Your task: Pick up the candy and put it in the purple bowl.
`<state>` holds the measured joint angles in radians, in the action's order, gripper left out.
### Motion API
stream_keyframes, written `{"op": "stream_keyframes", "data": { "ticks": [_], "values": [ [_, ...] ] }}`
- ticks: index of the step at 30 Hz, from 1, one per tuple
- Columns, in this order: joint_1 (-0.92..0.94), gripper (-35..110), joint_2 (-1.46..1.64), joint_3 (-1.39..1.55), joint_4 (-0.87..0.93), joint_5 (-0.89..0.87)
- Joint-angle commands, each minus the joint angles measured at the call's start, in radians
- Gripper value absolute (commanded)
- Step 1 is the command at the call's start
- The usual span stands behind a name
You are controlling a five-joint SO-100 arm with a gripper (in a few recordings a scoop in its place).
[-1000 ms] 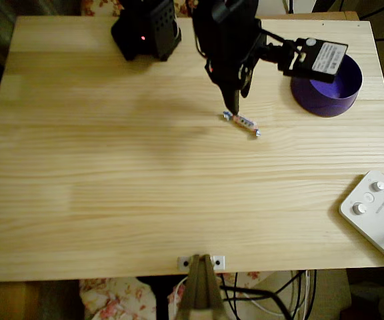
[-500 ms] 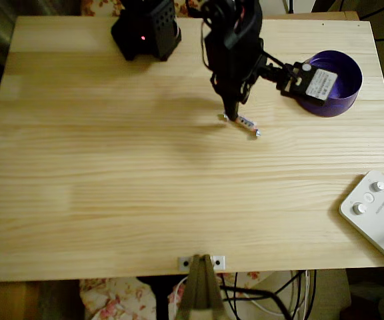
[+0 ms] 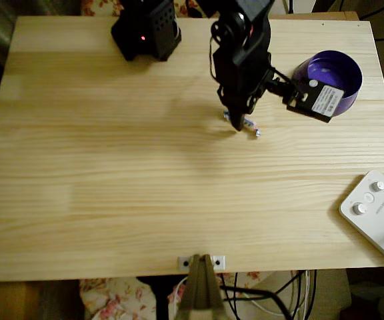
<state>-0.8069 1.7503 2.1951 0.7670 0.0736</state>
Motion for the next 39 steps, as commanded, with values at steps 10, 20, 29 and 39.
{"op": "stream_keyframes", "data": {
  "ticks": [10, 20, 29, 39],
  "values": [
    [0.017, 16, -0.041, -0.054, -0.058, 0.008],
    [0.026, -1, -0.021, -0.034, -0.038, -0.009],
    [0.005, -1, 0.298, -0.156, 0.201, -0.046],
    [-0.336, -1, 0.430, -0.402, 0.273, -0.097]
  ]
}}
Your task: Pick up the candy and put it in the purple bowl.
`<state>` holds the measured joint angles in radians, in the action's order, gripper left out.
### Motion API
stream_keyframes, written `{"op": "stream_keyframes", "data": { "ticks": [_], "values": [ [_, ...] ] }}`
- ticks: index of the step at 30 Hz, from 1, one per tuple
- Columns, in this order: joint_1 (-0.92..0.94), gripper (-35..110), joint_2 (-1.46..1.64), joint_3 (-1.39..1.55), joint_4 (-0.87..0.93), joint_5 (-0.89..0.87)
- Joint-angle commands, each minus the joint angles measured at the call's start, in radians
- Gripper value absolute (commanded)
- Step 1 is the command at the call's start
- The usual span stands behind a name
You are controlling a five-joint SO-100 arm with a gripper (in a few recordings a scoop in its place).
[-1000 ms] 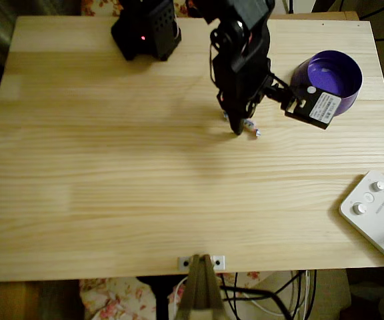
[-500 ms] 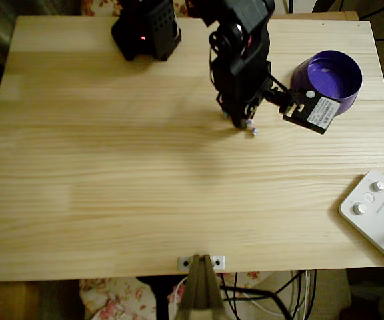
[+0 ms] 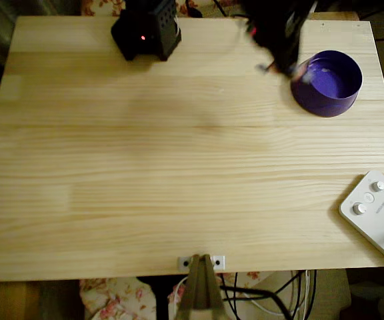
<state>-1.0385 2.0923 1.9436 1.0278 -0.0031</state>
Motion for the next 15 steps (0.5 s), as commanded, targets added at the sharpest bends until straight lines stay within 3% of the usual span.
{"op": "stream_keyframes", "data": {
  "ticks": [1, 7, 15],
  "values": [
    [-0.140, -1, 0.067, -0.184, 0.009, -0.025],
    [-0.256, -1, -0.135, -0.370, -0.052, -0.031],
    [-0.227, -1, -0.385, -0.479, -0.135, 0.009]
  ]
}}
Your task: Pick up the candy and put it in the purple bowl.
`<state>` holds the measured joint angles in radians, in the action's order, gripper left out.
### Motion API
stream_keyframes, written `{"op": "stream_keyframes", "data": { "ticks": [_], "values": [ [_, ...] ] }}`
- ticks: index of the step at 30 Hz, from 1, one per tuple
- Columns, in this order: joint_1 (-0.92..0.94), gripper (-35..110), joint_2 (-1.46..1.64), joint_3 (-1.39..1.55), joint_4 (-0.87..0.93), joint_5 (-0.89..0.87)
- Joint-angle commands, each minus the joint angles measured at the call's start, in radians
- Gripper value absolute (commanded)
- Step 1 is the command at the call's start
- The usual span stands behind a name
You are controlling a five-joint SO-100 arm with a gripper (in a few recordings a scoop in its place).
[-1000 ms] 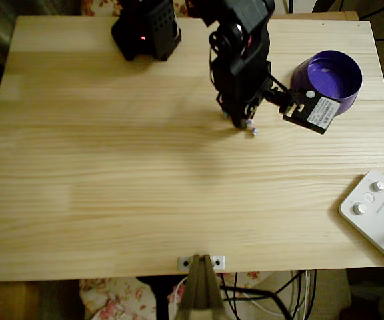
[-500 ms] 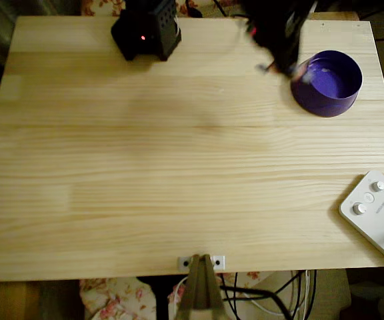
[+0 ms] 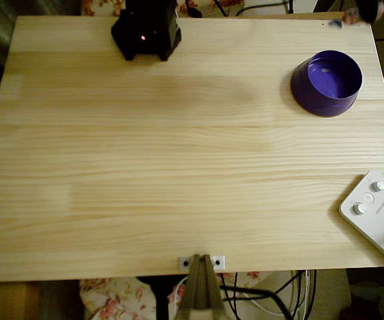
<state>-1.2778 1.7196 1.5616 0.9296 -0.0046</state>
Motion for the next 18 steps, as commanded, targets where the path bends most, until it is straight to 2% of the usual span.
{"op": "stream_keyframes", "data": {
  "ticks": [1, 8, 18],
  "values": [
    [0.021, -1, -0.025, -0.086, -0.044, 0.011],
    [0.078, 1, -0.029, 0.046, -0.120, 0.034],
    [0.077, 7, -0.003, 0.089, -0.120, 0.071]
  ]
}}
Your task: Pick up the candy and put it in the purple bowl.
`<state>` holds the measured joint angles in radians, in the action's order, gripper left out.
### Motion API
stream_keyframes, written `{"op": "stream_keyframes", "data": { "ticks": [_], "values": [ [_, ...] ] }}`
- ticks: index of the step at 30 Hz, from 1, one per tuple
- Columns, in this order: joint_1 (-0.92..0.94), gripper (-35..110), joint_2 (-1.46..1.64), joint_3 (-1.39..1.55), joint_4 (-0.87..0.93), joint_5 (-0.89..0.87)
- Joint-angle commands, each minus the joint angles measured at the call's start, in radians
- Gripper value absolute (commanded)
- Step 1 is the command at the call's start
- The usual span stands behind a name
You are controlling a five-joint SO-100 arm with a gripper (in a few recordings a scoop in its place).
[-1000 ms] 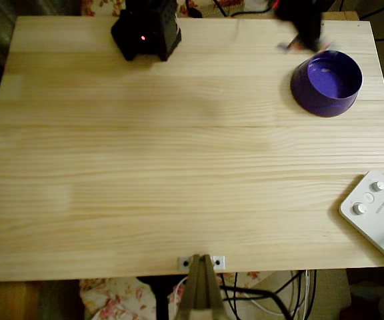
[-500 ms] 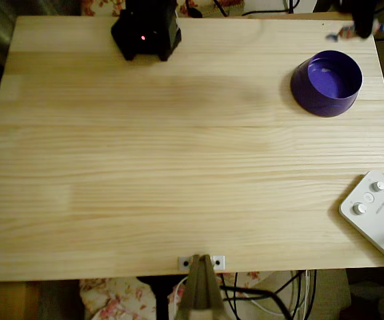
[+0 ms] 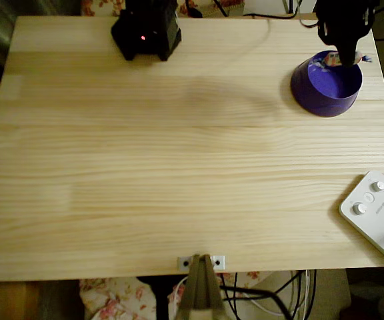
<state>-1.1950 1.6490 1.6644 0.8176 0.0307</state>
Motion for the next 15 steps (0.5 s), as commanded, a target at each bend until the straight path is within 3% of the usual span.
{"op": "stream_keyframes", "data": {
  "ticks": [1, 15],
  "values": [
    [-0.008, 8, 0.066, -0.017, -0.002, 0.044],
    [-0.014, 15, 0.084, -0.011, 0.028, 0.048]
  ]
}}
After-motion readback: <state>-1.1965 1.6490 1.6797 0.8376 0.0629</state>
